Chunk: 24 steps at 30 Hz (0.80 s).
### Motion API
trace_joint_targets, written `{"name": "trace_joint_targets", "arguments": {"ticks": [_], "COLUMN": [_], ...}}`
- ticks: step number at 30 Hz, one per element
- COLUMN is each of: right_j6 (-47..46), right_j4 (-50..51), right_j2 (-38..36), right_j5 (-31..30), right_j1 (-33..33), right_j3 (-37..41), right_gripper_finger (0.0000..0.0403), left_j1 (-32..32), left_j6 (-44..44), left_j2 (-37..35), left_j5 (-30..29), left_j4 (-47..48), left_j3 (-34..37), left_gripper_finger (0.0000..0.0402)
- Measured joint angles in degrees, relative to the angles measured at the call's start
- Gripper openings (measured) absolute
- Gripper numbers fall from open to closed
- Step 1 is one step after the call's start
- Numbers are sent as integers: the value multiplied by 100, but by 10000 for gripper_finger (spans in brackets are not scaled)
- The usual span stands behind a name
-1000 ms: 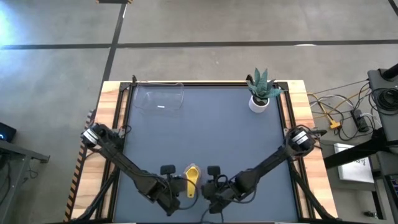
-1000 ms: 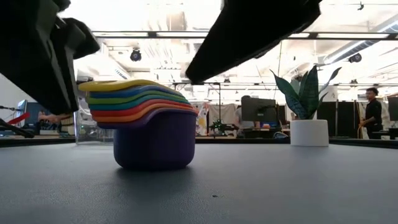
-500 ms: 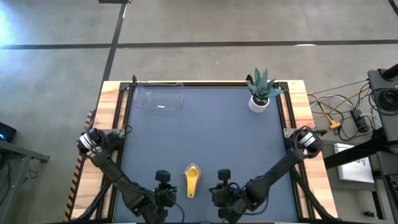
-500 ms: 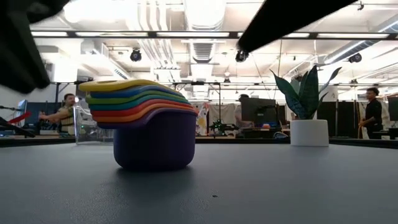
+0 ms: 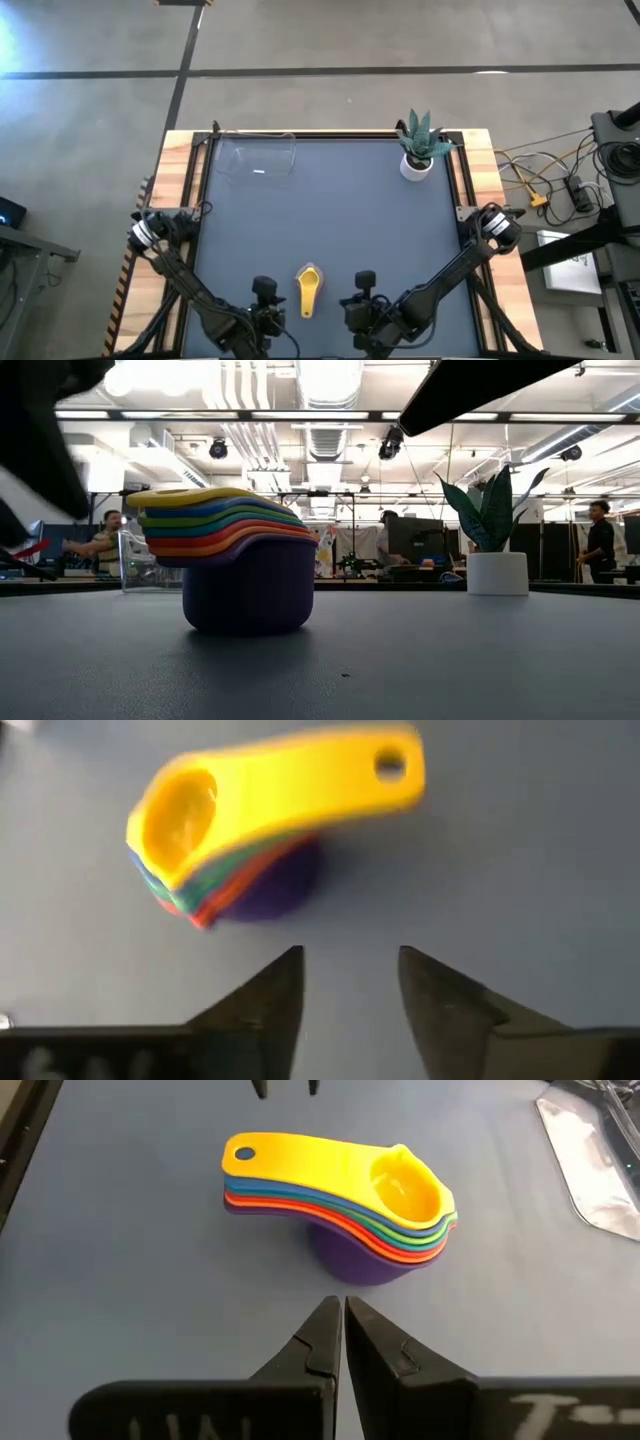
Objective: Nest measuring cups in basket
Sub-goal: Put the nest measuring cups into the transparent bin
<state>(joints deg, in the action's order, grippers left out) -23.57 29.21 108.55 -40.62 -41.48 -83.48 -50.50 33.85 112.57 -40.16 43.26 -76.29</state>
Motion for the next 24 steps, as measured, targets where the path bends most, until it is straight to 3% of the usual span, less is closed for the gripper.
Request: {"name": "trace_joint_targets", "arguments": {"ticks": [7, 13, 18, 24], "right_j6": [-52, -92, -272, -293], "right_j4": [90, 234, 393, 411], "right_j2": [0, 0, 0, 0], "right_j5": [2, 1, 0, -4], "right_j1": [-14, -51, -65, -104], "right_j3": [2, 3, 4, 5], "right_gripper_finger": [9, 9, 9, 9], "left_j1": [-22, -54, -140, -156], "left_j6": [-1129, -1956, -2195, -1486], "left_j2": [183, 862, 1596, 2481], "left_j5": [-589, -1423, -2253, -2597], "left_j4": [-376, -260, 883, 2586], "left_j3": [-253, -862, -1841, -3066], "left_gripper_finger": [242, 283, 286, 286]}}
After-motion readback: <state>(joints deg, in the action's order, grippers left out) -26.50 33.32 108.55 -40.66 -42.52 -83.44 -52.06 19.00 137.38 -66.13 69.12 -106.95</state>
